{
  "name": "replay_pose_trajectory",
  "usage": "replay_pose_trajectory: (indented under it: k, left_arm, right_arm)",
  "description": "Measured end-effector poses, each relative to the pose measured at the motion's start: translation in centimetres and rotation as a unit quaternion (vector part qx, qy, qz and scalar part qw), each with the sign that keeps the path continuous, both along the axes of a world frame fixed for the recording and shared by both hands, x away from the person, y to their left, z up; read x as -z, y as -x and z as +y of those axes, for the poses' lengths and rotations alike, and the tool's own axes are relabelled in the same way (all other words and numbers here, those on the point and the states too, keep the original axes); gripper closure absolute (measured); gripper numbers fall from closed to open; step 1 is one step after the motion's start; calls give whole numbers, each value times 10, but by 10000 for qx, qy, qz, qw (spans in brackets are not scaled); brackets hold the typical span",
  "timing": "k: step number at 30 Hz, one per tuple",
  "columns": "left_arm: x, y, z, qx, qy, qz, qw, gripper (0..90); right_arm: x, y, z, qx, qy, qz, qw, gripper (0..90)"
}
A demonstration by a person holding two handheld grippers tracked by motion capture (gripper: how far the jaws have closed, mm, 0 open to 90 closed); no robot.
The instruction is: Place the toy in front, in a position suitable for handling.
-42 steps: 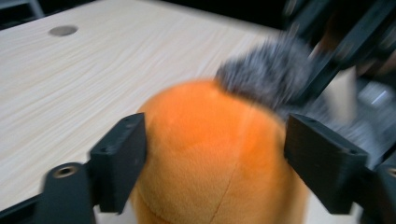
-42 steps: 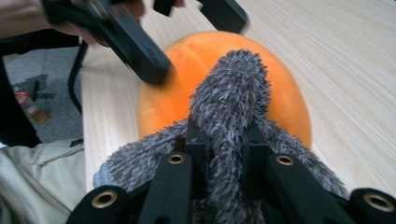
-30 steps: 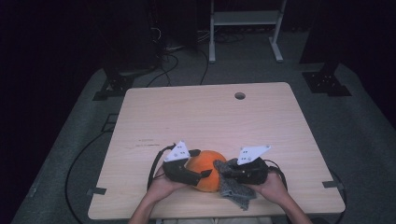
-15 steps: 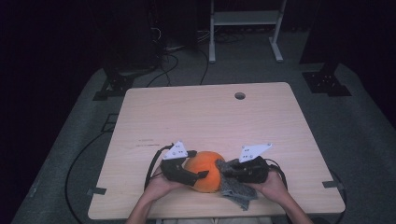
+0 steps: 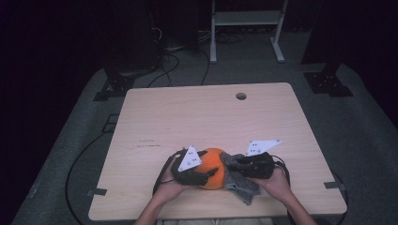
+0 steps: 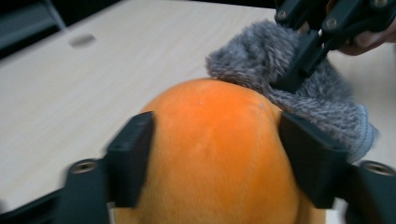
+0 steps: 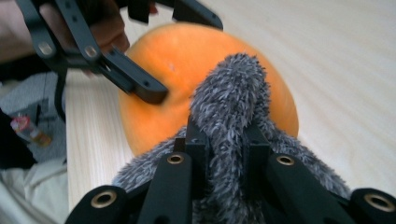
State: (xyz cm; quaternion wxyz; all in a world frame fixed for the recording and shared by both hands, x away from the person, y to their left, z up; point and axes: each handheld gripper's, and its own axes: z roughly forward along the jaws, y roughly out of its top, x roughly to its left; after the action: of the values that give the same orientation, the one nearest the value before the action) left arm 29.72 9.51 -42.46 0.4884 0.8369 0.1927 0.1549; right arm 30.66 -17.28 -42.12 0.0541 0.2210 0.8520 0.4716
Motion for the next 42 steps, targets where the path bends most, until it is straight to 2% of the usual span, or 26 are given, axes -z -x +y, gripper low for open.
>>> replay_pose_trajectory:
  k: [2,3,4,5,7,8,11,13,17,19,22,23,24,26,28,29,31,32,35,40,42]
  left_arm:
    - [-4,-5,7,-68,286,362,9989,160]
    - [-4,-7,9,-109,390,481,9980,147]
    - [-4,-8,10,-112,329,558,9978,150]
    - [-1,-8,9,-137,177,573,9981,198]
    - [5,-6,12,-89,155,498,9986,269]
    - [6,-5,15,-99,106,490,9987,291]
    - [9,-7,26,-50,192,632,9978,309]
    - [10,-5,26,45,159,560,9983,321]
    - [9,-1,23,187,67,424,9989,337]
    - [10,-2,27,217,74,451,9987,339]
    - [11,-2,32,253,78,479,9985,343]
    - [11,-2,32,263,92,483,9984,344]
    - [11,-2,32,269,94,487,9984,345]
    - [11,-1,31,306,81,462,9984,346]
    - [11,0,29,333,56,415,9986,350]
    - [10,0,30,340,45,418,9985,350]
    - [11,0,32,366,51,439,9984,350]
    - [11,0,33,371,58,437,9983,351]
    - [10,0,31,422,42,406,9983,350]
    - [9,3,28,523,0,307,9982,351]
    - [9,3,29,537,17,337,9980,349]
  right_arm:
    - [4,4,7,-127,89,5,9999,769]
    - [5,7,11,-196,132,-26,9997,769]
    - [4,10,14,-286,149,-48,9995,769]
    - [3,13,18,-340,168,-79,9993,769]
    - [2,15,19,-304,298,-208,9989,769]
    - [3,14,16,-303,258,-140,9991,769]
    - [10,8,6,-143,459,66,9988,769]
    - [9,5,0,-39,301,192,9994,770]
    - [-6,2,1,10,-119,33,9999,769]
    - [-2,2,4,-37,17,74,10000,769]
    - [16,2,5,-24,505,222,9985,769]
    - [17,2,3,-10,553,257,9981,768]
    - [16,2,1,2,515,278,9983,768]
    - [5,3,-1,16,155,226,9996,768]
    - [-3,2,2,-40,-63,147,9999,768]
    - [-4,1,4,-62,-84,145,9998,768]
    - [2,0,9,-55,97,195,9997,768]
    - [9,-2,9,-33,174,288,9994,768]
    - [13,-5,3,44,289,470,9985,768]
    - [-1,-7,3,48,-51,266,9996,767]
    - [1,-8,5,31,-50,283,9996,768]
